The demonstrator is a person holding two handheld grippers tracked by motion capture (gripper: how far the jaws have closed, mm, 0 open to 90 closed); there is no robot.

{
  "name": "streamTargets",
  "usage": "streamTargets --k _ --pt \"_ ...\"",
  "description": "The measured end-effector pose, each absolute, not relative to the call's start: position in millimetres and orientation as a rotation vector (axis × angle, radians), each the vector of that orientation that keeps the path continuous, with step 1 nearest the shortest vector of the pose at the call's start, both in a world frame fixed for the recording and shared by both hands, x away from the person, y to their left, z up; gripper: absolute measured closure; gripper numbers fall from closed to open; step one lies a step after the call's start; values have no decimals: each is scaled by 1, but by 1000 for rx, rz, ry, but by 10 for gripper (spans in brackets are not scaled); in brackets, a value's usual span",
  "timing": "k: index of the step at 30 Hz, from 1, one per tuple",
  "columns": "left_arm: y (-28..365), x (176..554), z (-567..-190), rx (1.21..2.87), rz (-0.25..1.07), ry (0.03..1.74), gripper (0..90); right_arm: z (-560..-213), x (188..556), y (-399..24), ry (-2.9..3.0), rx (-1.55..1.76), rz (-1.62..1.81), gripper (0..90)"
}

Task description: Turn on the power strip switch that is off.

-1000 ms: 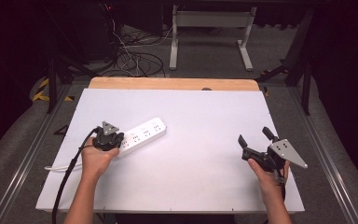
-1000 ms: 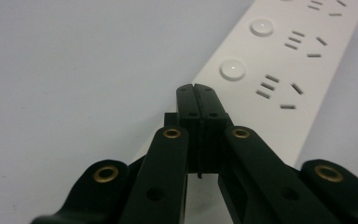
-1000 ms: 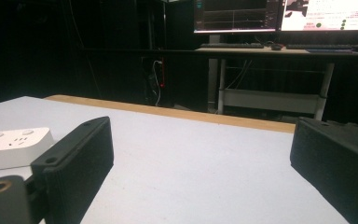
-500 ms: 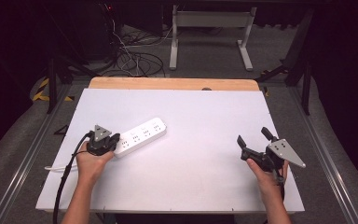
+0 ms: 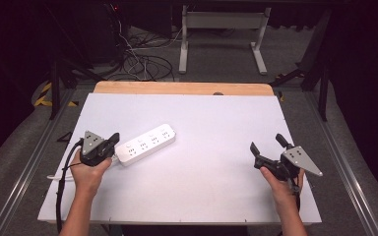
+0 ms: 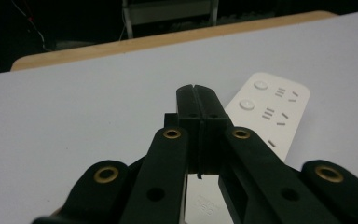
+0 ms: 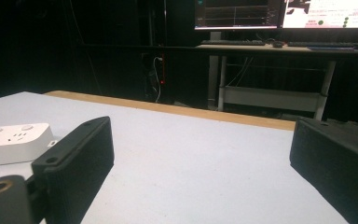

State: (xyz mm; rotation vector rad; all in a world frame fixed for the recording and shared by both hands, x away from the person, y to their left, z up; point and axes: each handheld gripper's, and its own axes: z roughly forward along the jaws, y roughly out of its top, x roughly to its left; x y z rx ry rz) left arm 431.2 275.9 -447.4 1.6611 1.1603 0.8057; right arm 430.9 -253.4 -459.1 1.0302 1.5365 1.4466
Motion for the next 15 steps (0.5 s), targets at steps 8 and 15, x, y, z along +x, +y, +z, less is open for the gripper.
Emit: streamTargets --k 8,15 --pt "289 411 -436 1578 878 1129 900 -459 431 -253 1538 1026 1450 69" --pt "303 391 -433 1487 926 1115 893 -459 431 -251 1540 1027 1448 71"
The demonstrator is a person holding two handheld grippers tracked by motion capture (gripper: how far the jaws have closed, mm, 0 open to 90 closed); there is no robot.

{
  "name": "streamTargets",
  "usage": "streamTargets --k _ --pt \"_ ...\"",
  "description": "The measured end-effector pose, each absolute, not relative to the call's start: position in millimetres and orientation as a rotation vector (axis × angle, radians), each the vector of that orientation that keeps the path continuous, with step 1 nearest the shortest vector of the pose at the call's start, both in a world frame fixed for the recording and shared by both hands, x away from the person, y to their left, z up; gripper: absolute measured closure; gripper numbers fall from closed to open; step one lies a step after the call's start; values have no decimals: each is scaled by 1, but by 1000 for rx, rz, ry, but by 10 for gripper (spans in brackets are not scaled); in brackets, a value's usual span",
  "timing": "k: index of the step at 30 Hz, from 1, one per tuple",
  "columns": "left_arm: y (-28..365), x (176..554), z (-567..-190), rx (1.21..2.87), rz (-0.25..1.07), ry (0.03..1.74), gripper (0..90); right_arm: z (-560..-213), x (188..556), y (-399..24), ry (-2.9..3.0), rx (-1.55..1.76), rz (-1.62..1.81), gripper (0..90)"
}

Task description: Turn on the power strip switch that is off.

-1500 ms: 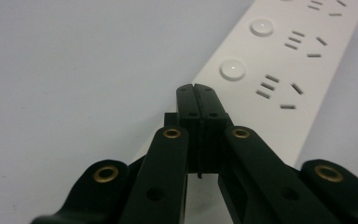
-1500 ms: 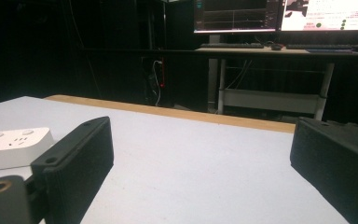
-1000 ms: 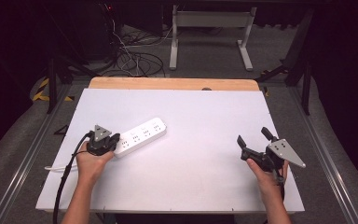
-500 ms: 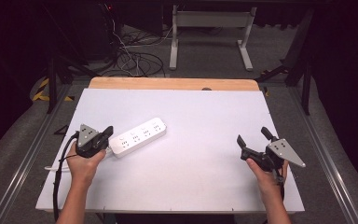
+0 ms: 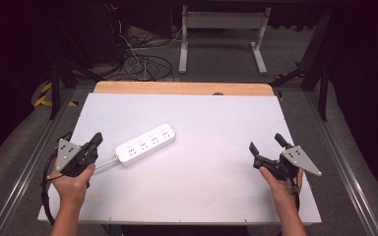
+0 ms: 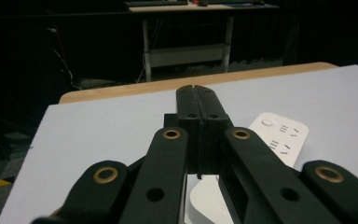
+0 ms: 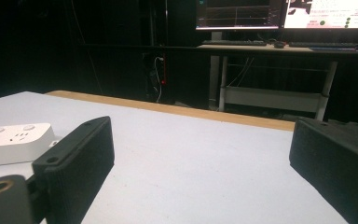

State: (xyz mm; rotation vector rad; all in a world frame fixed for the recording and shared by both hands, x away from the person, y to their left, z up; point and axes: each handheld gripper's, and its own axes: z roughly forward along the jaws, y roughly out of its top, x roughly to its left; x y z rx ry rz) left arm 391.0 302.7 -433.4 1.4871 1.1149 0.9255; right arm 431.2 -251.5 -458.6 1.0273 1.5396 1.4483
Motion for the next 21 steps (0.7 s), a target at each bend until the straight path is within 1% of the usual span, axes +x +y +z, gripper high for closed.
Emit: streamTargets --k 1,4,5,7,9,11,12,13,14,17,19,20,21 --pt "304 389 -434 1480 932 1112 874 -459 431 -251 1539 1027 1447 71" --pt "309 383 -434 1465 952 1106 856 -459 431 -251 1540 1027 1449 71" --pt "310 381 -434 1462 959 1104 835 -459 432 -251 1542 1024 1448 71" --pt "313 378 -434 1455 967 1094 827 -459 432 -251 1543 1023 1446 71" --pt "315 374 -433 1440 980 1085 791 -459 433 -250 1542 1021 1448 71" --pt "314 372 -434 1415 999 1068 725 -459 433 -250 1544 1025 1450 71" --pt "314 372 -434 1408 1026 1065 643 -459 433 -249 1544 1023 1448 71" --pt "314 373 -434 1396 1045 1063 643 -459 433 -249 1544 1023 1448 71" --pt "314 374 -434 1380 1060 1060 582 -458 433 -249 1544 1022 1452 71" --pt "310 379 -436 1368 1127 1035 373 -458 432 -248 1545 1021 1455 72" --pt "306 380 -439 1362 1201 1013 246 -458 433 -248 1544 1016 1456 72" --pt "304 380 -440 1352 1231 1012 125 -458 433 -248 1544 1018 1456 72" --pt "303 381 -440 1348 1233 1015 55 -458 433 -248 1546 1021 1458 72"
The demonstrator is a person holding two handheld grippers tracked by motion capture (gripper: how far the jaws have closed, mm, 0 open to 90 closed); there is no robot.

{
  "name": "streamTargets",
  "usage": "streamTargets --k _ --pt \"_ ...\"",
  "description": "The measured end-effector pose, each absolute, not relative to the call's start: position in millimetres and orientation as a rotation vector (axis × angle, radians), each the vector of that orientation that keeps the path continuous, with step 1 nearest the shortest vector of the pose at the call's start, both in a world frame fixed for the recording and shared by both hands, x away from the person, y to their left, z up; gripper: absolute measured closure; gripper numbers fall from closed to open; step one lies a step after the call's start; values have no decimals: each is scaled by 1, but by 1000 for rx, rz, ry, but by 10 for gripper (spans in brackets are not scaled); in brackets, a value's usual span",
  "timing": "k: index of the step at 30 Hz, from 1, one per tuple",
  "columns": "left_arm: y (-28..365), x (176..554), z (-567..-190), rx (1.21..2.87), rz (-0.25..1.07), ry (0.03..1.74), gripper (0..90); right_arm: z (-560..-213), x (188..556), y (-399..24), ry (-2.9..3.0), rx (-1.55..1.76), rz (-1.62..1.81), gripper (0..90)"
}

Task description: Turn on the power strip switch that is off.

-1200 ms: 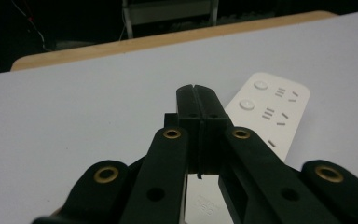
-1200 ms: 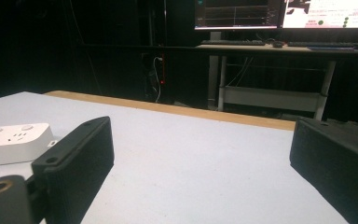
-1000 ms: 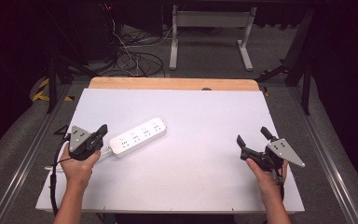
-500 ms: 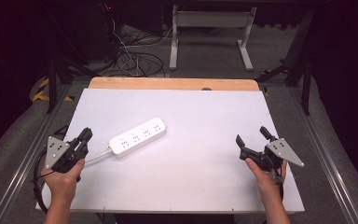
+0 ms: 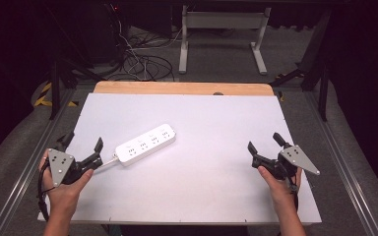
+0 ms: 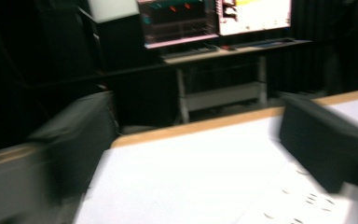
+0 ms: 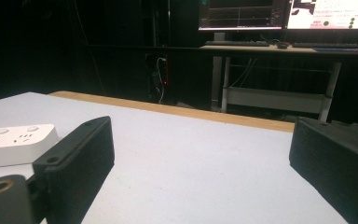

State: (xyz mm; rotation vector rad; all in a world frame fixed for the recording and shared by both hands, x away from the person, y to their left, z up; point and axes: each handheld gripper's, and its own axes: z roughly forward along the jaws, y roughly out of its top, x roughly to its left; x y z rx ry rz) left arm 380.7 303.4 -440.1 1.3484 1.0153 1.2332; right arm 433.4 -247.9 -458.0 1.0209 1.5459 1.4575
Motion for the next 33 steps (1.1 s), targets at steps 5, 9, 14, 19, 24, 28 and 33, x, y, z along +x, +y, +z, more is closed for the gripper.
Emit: streamTargets --k 5,9,14,19,24,28,33 --pt "303 382 -442 1342 1215 1055 33 -458 433 -248 1544 1017 1455 72" --pt "304 380 -443 1335 1189 1054 20 -458 434 -248 1543 1017 1455 72" --pt "307 380 -444 1334 1194 1065 19 -458 434 -248 1547 1018 1458 72" --pt "309 379 -444 1335 1193 1061 23 -458 434 -248 1542 1020 1455 72" --pt "309 379 -445 1333 1193 1066 24 -458 434 -247 1543 1019 1457 69" --pt "310 380 -446 1339 1190 1067 23 -458 434 -248 1537 1019 1451 63" --pt "310 380 -446 1351 1184 1059 28 -457 434 -248 1536 1020 1453 62"
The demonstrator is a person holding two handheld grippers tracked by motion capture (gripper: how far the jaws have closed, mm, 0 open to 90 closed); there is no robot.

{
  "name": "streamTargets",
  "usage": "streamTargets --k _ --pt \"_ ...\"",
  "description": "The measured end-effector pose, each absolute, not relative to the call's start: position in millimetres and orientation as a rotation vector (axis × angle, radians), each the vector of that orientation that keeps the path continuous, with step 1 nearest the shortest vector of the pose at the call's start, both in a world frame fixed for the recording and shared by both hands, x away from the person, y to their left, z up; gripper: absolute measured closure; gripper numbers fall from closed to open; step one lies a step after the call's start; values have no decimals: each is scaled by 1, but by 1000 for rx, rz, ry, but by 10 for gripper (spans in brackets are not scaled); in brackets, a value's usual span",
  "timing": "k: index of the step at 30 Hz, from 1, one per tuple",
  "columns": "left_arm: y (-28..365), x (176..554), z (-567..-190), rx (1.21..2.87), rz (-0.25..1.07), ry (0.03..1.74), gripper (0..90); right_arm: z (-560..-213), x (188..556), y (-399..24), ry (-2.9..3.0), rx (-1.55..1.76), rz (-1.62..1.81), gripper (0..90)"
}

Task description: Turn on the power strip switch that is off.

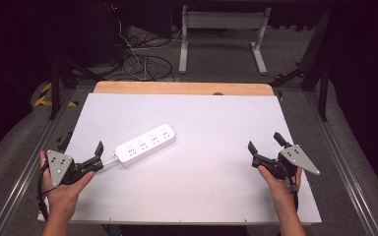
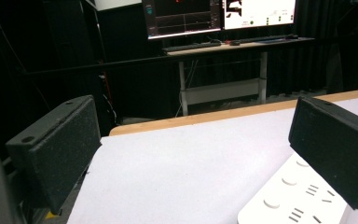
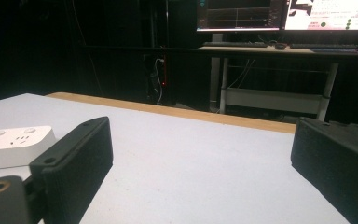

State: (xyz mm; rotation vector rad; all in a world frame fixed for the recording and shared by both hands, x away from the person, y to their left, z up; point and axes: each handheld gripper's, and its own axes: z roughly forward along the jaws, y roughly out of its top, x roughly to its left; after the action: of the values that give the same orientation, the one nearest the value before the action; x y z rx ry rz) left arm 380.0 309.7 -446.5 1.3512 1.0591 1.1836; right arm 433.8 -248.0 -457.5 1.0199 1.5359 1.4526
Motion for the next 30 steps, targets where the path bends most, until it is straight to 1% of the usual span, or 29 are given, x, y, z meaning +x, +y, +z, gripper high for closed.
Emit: streamTargets --k 30 --pt "309 382 -450 1378 1162 1044 46 -457 431 -249 1528 1026 1455 64"
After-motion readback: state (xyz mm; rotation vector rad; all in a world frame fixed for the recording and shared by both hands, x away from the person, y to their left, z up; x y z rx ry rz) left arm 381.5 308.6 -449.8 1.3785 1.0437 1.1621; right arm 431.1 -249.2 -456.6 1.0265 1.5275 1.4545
